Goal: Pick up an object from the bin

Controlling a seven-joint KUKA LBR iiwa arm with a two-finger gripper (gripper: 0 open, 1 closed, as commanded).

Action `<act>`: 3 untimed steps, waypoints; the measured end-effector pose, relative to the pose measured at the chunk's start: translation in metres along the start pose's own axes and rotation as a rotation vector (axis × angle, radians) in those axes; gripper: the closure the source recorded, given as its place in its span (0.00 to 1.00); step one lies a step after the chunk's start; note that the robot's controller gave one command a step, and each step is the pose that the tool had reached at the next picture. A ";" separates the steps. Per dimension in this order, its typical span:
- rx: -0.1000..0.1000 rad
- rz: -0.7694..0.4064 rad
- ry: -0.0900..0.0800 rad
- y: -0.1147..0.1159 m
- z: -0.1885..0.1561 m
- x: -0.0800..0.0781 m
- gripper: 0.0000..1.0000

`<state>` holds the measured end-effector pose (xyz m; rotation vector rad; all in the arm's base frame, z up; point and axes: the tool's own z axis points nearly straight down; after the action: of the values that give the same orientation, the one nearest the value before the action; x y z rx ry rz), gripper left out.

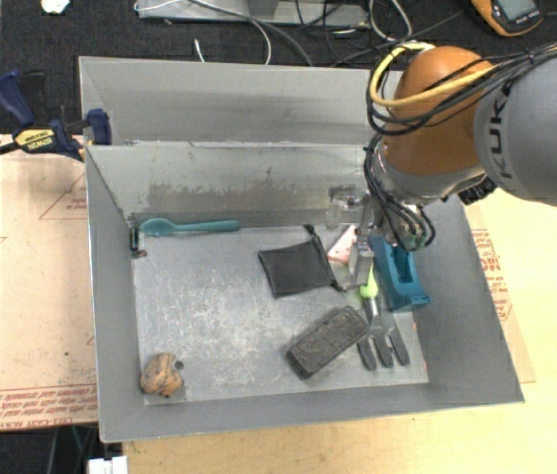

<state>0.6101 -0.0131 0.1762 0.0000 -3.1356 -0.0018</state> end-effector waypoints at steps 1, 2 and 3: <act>0.000 0.000 -0.008 0.000 -0.005 -0.002 0.00; 0.000 -0.104 -0.011 0.017 0.069 -0.018 0.00; 0.001 -0.159 -0.010 0.020 0.076 -0.016 0.00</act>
Offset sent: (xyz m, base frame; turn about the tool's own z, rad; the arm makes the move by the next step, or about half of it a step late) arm 0.0241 0.0256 -0.1062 -0.1551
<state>0.6255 0.0067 0.1002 0.2502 -3.1353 -0.0013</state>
